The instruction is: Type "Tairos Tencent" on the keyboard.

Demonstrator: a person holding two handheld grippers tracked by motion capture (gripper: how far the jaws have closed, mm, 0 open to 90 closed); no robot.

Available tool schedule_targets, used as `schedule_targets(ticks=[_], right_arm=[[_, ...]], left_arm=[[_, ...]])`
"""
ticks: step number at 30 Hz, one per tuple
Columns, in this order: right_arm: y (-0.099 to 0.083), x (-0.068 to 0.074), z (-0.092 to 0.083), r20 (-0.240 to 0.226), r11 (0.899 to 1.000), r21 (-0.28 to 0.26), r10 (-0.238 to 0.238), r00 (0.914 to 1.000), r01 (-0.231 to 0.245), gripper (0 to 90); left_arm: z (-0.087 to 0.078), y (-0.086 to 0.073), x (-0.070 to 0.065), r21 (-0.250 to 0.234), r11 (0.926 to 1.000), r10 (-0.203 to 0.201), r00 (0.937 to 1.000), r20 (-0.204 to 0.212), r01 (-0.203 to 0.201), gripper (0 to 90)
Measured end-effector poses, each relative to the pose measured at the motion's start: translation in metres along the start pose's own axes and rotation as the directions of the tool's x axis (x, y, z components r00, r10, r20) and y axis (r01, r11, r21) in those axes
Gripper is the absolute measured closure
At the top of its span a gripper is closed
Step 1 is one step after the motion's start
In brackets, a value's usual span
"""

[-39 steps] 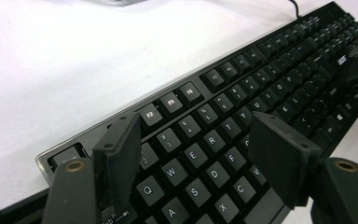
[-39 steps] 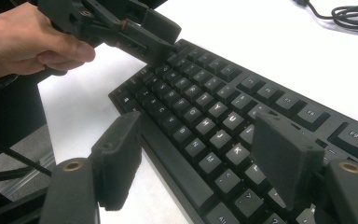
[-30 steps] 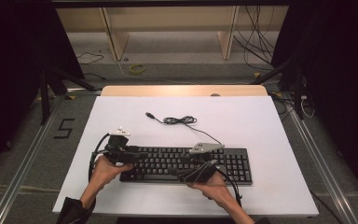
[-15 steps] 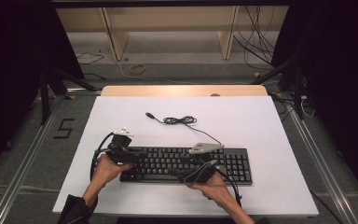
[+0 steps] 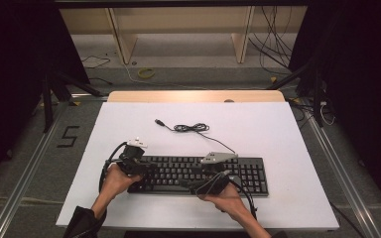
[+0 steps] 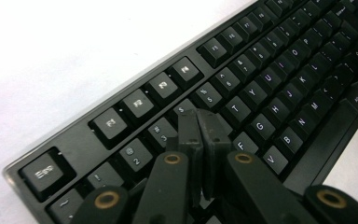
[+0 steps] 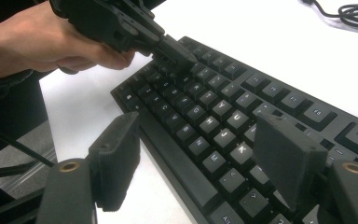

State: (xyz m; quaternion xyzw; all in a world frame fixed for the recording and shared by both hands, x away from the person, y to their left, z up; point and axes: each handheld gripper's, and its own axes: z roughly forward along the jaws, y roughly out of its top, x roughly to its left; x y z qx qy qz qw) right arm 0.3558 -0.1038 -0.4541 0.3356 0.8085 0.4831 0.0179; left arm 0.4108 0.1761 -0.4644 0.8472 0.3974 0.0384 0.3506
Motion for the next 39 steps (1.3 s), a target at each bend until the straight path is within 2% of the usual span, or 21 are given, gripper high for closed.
schedule_targets(ticks=[8,11,18,26,33,39], right_arm=[[0.0,0.0,0.0,-0.001,1.0,0.004,0.0,1.0,0.0,32.7],[0.0,0.0,0.0,0.0,1.0,0.003,0.001,1.0,-0.001,32.7],[0.0,0.001,-0.001,0.0,1.0,0.001,0.0,1.0,0.0,32.7],[0.0,0.0,-0.001,-0.001,1.0,-0.001,0.003,1.0,-0.003,32.7],[0.001,0.001,-0.001,0.001,1.0,0.0,-0.002,1.0,0.002,32.9],[0.001,0.001,-0.001,0.001,1.0,-0.002,-0.003,1.0,0.003,32.9]], left_arm=[[0.006,-0.001,-0.002,0.022,0.9998,-0.002,1.0,-0.006,0.002,89.0],[0.008,-0.002,-0.006,0.02,0.9998,0.009,1.0,0.001,-0.009,89.1],[0.006,-0.001,-0.004,0.012,0.9998,-0.013,0.9998,-0.011,0.013,88.9],[-0.001,0.001,-0.005,-0.012,0.9997,-0.023,0.9997,-0.012,0.022,78.4],[-0.006,0.0,-0.007,-0.022,0.9992,-0.034,0.9993,0.012,0.034,62.1],[-0.007,0.0,-0.01,-0.023,0.9991,-0.035,0.9993,0.01,0.035,50.5]])
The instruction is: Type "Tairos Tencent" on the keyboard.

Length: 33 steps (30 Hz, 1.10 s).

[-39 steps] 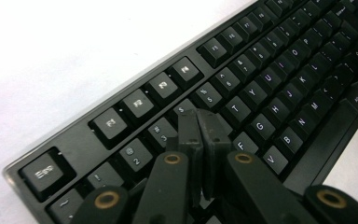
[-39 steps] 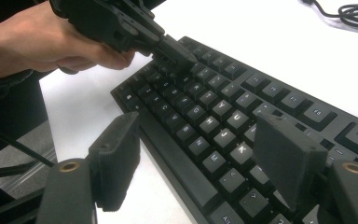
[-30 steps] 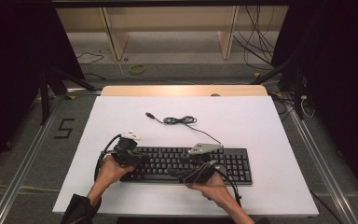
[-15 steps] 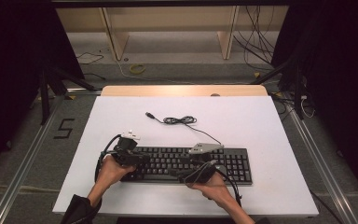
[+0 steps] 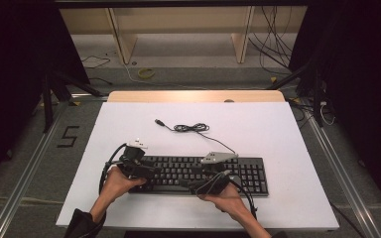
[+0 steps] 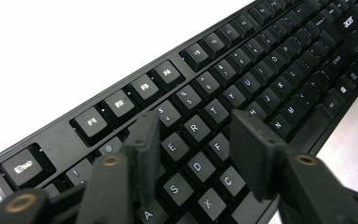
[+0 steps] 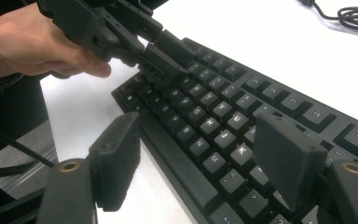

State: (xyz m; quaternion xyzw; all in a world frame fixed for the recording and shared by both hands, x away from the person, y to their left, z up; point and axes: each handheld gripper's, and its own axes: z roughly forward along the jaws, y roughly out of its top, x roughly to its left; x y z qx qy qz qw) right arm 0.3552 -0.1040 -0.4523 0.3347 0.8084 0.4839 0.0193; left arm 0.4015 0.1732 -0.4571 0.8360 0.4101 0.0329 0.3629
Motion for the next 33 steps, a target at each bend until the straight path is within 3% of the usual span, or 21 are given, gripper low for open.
schedule_targets(ticks=[10,21,33], right_arm=[[0.001,0.0,0.001,0.0,1.0,0.0,-0.003,1.0,0.003,33.7],[0.002,0.003,0.004,0.008,1.0,0.016,-0.02,0.9998,0.02,37.3],[0.005,0.003,0.011,0.025,0.998,0.052,-0.027,0.9993,0.025,51.1]], left_arm=[[-0.01,-0.004,0.001,-0.053,0.9981,-0.032,0.9994,0.008,0.033,42.0],[-0.016,-0.007,-0.001,-0.073,0.997,-0.026,0.9993,0.025,0.028,36.8],[-0.02,-0.011,-0.002,-0.11,0.9934,-0.029,0.9988,0.039,0.033,33.8]])
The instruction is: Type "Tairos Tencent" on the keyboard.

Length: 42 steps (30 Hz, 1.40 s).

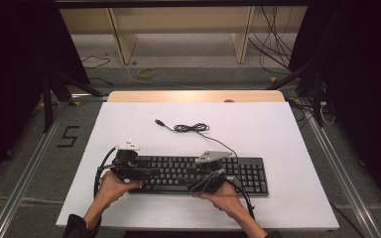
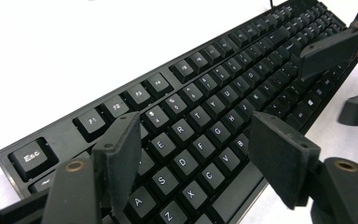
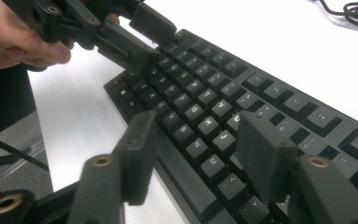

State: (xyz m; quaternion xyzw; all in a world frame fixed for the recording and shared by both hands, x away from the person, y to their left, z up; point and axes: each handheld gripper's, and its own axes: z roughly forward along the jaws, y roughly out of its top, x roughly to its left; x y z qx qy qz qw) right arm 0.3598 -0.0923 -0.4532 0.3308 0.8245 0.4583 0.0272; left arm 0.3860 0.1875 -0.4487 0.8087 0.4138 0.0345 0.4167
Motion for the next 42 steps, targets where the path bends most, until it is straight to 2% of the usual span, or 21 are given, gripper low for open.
schedule_targets(ticks=[6,12,22,29,42], right_arm=[[0.002,0.002,0.006,0.022,0.999,0.02,-0.031,0.9993,0.03,63.4],[0.002,0.005,0.014,0.035,0.997,0.048,-0.069,0.997,0.067,74.0],[0.001,0.007,0.03,0.05,0.992,0.088,-0.093,0.9944,0.089,89.3],[0.0,0.007,0.038,0.048,0.989,0.113,-0.097,0.9941,0.091,90.0],[-0.003,0.006,0.046,0.056,0.984,0.149,-0.106,0.9927,0.097,90.0]], left_arm=[[-0.005,-0.002,0.0,-0.037,0.9993,-0.003,1.0,0.0,0.003,32.0],[-0.009,-0.006,-0.001,-0.083,0.9965,-0.009,0.9998,0.02,0.011,31.3],[-0.014,-0.012,-0.006,-0.125,0.9921,-0.006,0.9992,0.038,0.011,31.4],[-0.016,-0.016,-0.008,-0.146,0.989,-0.018,0.9988,0.045,0.025,31.4],[-0.016,-0.018,-0.008,-0.148,0.9888,-0.017,0.9989,0.044,0.023,31.3]])
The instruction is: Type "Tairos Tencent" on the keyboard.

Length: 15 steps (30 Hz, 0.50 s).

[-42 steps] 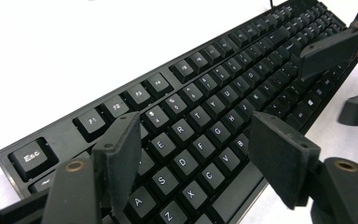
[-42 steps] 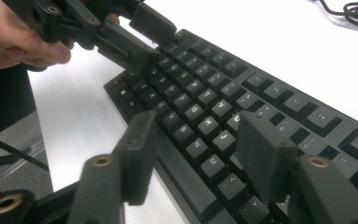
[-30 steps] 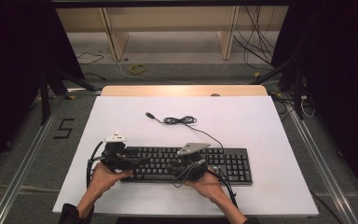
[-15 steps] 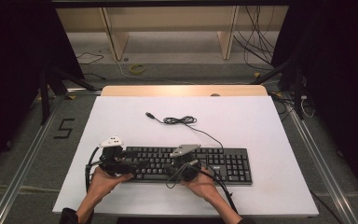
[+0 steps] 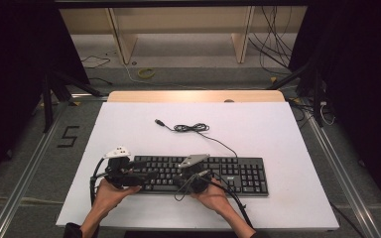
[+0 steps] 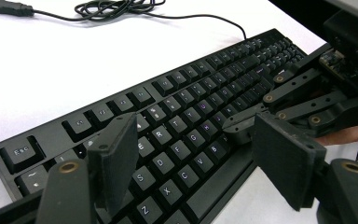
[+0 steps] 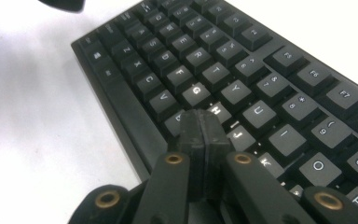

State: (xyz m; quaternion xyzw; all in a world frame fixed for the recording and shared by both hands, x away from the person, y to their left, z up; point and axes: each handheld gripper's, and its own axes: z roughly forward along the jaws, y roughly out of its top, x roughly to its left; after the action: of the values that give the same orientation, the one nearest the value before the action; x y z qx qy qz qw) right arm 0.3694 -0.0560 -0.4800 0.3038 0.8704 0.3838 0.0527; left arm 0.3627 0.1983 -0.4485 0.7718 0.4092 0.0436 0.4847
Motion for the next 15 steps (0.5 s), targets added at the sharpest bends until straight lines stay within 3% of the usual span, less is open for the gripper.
schedule_targets(ticks=[9,15], right_arm=[[-0.001,-0.001,-0.001,-0.011,1.0,-0.007,0.026,0.9996,-0.026,90.0],[0.001,-0.003,-0.016,-0.032,0.997,-0.074,0.034,0.9989,-0.037,86.2]], left_arm=[[0.0,0.0,0.001,0.003,1.0,0.005,1.0,-0.003,-0.005,31.4],[0.0,0.0,0.002,0.002,1.0,0.003,1.0,-0.007,-0.003,31.5]])
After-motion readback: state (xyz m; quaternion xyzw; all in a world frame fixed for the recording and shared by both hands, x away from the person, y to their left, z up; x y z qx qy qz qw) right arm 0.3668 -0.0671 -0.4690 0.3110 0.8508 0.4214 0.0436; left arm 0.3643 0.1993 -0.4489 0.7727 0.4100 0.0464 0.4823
